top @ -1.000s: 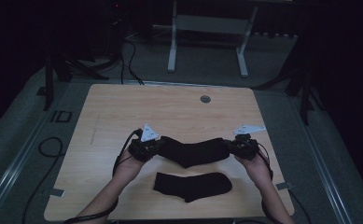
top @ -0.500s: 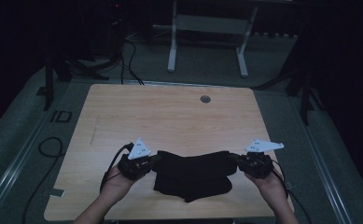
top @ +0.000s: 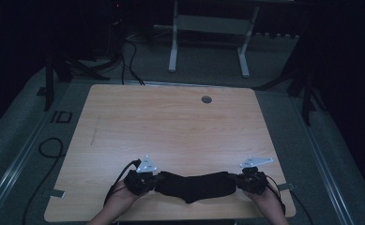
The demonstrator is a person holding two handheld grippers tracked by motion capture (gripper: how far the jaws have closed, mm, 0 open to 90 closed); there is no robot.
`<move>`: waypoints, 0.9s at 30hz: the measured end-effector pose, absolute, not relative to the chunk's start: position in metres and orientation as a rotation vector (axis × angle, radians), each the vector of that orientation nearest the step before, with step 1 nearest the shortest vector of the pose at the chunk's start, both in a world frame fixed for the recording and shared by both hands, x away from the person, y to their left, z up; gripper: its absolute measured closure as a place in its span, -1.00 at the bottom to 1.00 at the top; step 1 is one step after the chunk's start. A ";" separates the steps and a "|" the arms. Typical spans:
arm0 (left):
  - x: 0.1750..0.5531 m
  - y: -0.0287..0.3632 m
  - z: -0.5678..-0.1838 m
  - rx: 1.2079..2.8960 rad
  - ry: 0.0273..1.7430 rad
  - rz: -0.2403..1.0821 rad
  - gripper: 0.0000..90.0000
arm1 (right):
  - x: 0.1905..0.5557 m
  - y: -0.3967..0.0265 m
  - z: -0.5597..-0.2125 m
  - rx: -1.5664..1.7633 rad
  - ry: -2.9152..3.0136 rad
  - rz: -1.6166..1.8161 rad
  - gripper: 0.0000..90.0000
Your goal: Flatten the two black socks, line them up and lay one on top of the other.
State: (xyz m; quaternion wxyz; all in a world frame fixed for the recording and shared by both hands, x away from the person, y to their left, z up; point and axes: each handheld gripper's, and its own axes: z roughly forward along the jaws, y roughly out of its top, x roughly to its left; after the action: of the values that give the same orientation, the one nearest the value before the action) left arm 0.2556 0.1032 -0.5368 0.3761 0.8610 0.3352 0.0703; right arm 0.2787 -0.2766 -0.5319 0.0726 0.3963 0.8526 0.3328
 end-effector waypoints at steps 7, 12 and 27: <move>0.257 0.099 -0.553 2.240 0.863 0.171 0.94 | 0.284 -0.277 -0.544 1.216 2.563 0.975 0.91; 0.256 0.102 -0.552 2.221 0.855 0.189 0.85 | 0.284 -0.277 -0.544 1.205 2.575 0.974 0.81; 0.250 0.098 -0.546 2.178 0.830 0.240 0.91 | 0.270 -0.268 -0.511 1.055 2.510 1.057 0.90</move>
State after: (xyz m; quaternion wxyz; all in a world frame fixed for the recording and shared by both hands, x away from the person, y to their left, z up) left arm 0.2501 0.0984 -0.5455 0.3886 0.8565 0.3263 0.0943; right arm 0.2704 -0.2675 -0.5109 0.1100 0.3591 0.8542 0.3595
